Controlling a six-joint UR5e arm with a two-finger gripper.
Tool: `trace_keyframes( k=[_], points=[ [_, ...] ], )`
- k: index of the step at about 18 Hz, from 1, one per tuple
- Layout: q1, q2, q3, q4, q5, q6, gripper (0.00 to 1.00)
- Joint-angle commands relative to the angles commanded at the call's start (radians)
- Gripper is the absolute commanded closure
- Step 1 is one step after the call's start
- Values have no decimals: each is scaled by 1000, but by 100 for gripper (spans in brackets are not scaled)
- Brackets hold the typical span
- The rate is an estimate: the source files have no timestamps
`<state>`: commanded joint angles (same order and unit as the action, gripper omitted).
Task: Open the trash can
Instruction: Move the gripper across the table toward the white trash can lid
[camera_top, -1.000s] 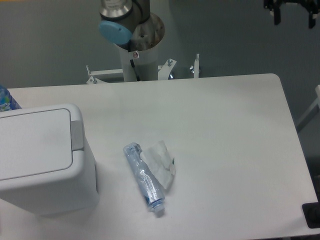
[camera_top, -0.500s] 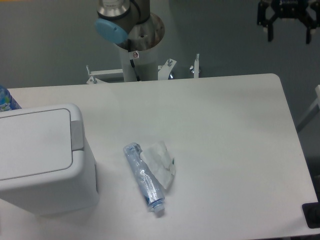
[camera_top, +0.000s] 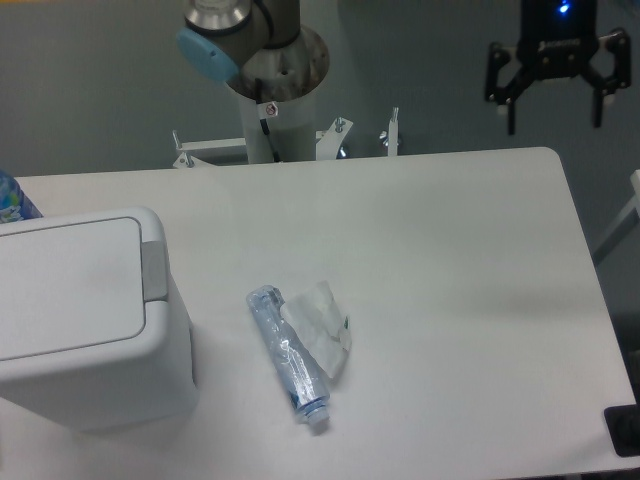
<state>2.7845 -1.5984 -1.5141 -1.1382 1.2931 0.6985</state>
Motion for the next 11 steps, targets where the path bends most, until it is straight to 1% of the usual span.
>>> trace_keyframes(
  k=[4, 6, 8, 9, 11],
  points=[
    [-146, -31, -8, -9, 5, -181, 0],
    [-212, -46, -8, -9, 0, -323, 0],
    [-288, -77, 5, -5, -20, -434, 0],
    [-316, -93, 12, -2, -46, -485, 0],
    [-329, -115, 12, -2, -112, -556, 0]
  ],
)
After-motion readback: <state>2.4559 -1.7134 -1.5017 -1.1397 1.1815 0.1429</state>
